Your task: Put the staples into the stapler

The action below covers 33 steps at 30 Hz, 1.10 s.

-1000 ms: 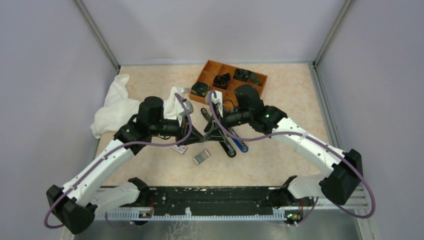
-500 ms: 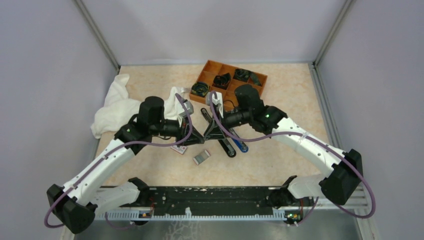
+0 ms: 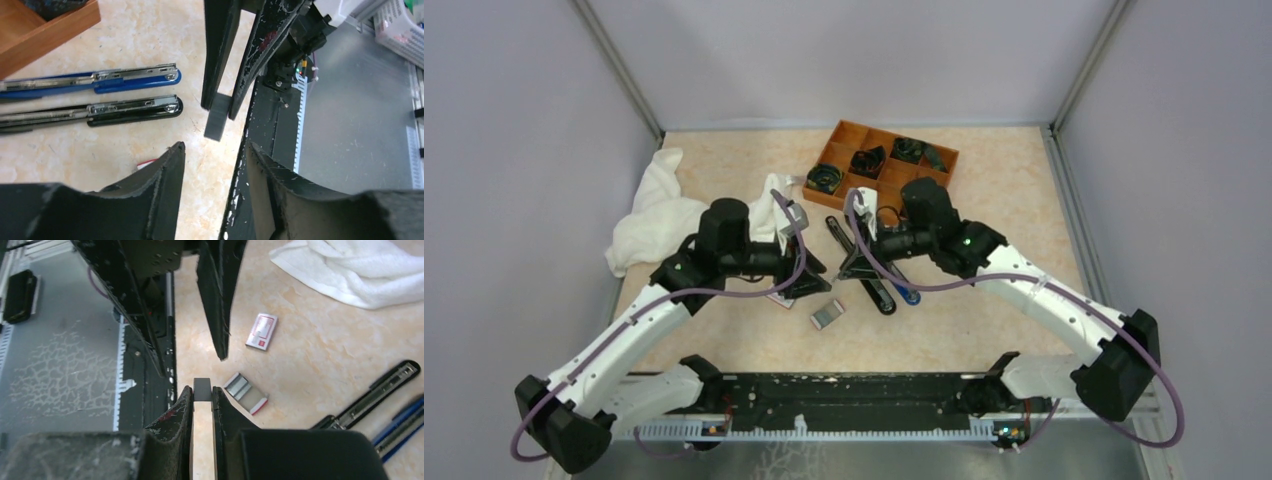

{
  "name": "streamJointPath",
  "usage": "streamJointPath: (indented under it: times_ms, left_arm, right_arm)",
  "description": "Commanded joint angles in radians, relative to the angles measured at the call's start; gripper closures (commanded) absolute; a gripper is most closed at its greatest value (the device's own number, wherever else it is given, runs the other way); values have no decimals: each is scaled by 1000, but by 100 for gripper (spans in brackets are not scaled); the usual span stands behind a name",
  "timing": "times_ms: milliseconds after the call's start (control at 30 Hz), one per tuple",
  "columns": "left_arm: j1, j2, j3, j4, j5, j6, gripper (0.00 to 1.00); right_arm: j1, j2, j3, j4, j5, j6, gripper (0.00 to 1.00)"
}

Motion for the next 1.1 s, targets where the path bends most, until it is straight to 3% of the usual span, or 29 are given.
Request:
streamJointPath:
  times_ms: [0,367,633,1067]
  left_arm:
    - [-5,-57,-52,61,-138,-74,41]
    - [-5,-138,-246,277,-468,-361,15]
    - [-5,-122,-353,345,-566,-499,1]
    - [-4,-90,-428,388,-634,-605,1]
  right_arm:
    - [15,-67,-56,69,195,37,99]
    - [15,-128,-303,346,528,147,99]
    - [15,-134,-468,521,665,179,99]
    - [18,-74,-600,676,753,198,99]
